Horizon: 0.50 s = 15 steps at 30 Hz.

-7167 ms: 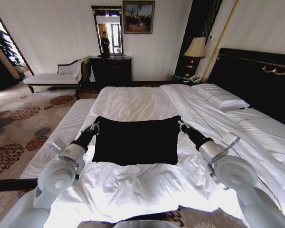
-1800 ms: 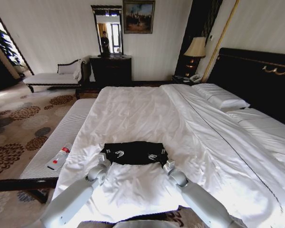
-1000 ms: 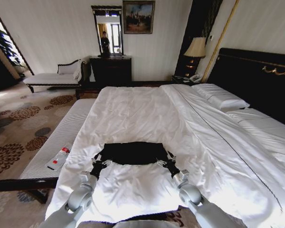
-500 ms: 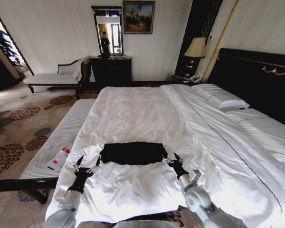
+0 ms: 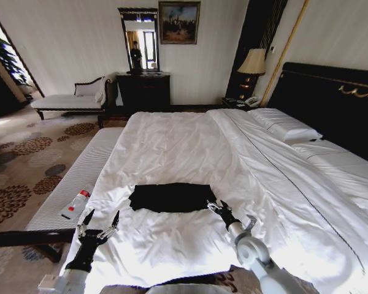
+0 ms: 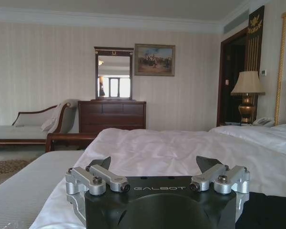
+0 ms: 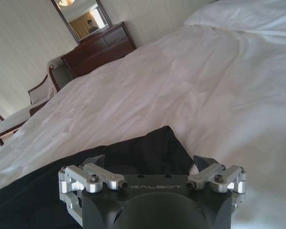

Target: Fold the clothes on the bed.

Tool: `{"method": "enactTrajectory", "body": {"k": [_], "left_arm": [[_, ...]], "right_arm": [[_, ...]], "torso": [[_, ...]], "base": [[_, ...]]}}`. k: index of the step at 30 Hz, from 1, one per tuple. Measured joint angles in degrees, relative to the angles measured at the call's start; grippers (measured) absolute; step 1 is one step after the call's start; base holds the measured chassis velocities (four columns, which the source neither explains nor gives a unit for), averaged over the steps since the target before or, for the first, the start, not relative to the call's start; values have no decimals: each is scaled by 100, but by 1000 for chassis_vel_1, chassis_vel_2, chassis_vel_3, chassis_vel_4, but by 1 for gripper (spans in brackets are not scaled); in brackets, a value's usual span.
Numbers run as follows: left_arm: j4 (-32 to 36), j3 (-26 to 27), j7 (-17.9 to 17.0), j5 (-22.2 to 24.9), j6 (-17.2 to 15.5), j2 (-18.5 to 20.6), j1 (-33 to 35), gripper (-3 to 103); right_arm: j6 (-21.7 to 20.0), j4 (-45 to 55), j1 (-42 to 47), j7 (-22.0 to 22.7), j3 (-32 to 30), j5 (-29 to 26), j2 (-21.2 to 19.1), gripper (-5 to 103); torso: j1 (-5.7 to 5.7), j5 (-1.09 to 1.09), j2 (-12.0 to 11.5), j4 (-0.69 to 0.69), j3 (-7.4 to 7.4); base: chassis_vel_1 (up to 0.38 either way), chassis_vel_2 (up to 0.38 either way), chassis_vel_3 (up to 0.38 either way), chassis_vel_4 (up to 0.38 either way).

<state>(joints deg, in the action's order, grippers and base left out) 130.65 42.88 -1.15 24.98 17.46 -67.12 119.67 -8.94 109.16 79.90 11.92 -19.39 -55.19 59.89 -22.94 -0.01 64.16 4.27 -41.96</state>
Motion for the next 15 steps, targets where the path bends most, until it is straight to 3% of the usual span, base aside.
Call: {"method": "enactTrajectory", "body": {"k": [3, 5, 7, 9, 15], "left_arm": [[-5, -6, 0, 0, 0, 2, -8, 100], [-14, -15, -1, 1, 0, 5, -18, 100], [-15, -15, -1, 1, -1, 5, -19, 100], [-22, -22, -2, 3, -6, 8, -29, 100], [-29, -31, -5, 7, -13, 10, -38, 100]], "right_arm": [[-343, -124, -139, 26, -66, -350, -42, 100], [-1030, -354, -441, 40, -193, -935, -80, 100], [-1089, -372, -467, 41, -204, -980, -80, 100], [-1760, -647, -841, -1, -350, -1635, -63, 100], [-2012, -1513, -1405, -340, -406, -1494, 66, 100]], "torso": [[0, 1, 0, 0, 0], [0, 1, 0, 0, 0], [0, 1, 0, 0, 0], [-1, 1, 0, 0, -1], [-1, 1, 0, -1, -1]], "base": [[0, 0, 0, 0], [0, 0, 0, 0], [0, 0, 0, 0], [0, 0, 0, 0], [0, 0, 0, 0]]}}
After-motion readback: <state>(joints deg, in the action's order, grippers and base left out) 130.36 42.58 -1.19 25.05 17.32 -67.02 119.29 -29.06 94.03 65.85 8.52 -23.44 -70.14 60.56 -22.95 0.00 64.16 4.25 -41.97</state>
